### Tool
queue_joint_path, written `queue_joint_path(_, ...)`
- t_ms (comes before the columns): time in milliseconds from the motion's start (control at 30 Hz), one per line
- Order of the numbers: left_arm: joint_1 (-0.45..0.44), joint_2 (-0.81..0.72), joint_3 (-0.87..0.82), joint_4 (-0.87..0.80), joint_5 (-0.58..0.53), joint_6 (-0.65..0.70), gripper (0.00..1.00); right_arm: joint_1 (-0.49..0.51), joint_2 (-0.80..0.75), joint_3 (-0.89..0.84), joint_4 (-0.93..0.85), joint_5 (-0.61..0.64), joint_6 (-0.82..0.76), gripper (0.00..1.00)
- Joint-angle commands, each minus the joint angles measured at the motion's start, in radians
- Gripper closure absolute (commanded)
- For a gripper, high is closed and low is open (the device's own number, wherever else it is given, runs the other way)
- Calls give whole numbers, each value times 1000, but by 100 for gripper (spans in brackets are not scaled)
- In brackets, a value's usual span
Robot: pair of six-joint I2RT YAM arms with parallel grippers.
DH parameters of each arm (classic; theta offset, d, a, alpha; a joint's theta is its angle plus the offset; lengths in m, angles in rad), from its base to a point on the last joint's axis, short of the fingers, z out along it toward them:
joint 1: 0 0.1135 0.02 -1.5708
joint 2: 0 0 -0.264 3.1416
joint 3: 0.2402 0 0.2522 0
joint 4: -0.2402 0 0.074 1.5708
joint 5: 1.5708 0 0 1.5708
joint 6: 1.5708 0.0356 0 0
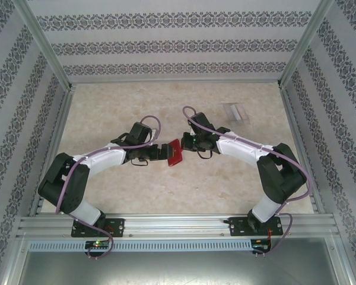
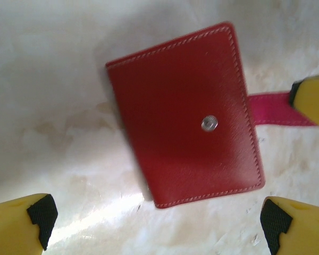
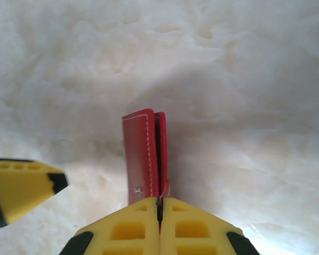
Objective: Put the credit cards into the card holder
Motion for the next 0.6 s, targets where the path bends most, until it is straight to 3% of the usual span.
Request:
queue_joint_path(0,52,30,-38,131,55,-49,1,6,34,15,37,-122,14,100)
queue_joint_path(167,101,33,-84,221,147,-82,0,23,10,17,78,-168,38,100)
queue_joint_path(333,194,62,-143,395,314,-193,1,22,-6,37,117,-241,86,100)
queue_joint_path(567,201,44,-143,371,333,-169,2,26,20,66,97,-237,76,100)
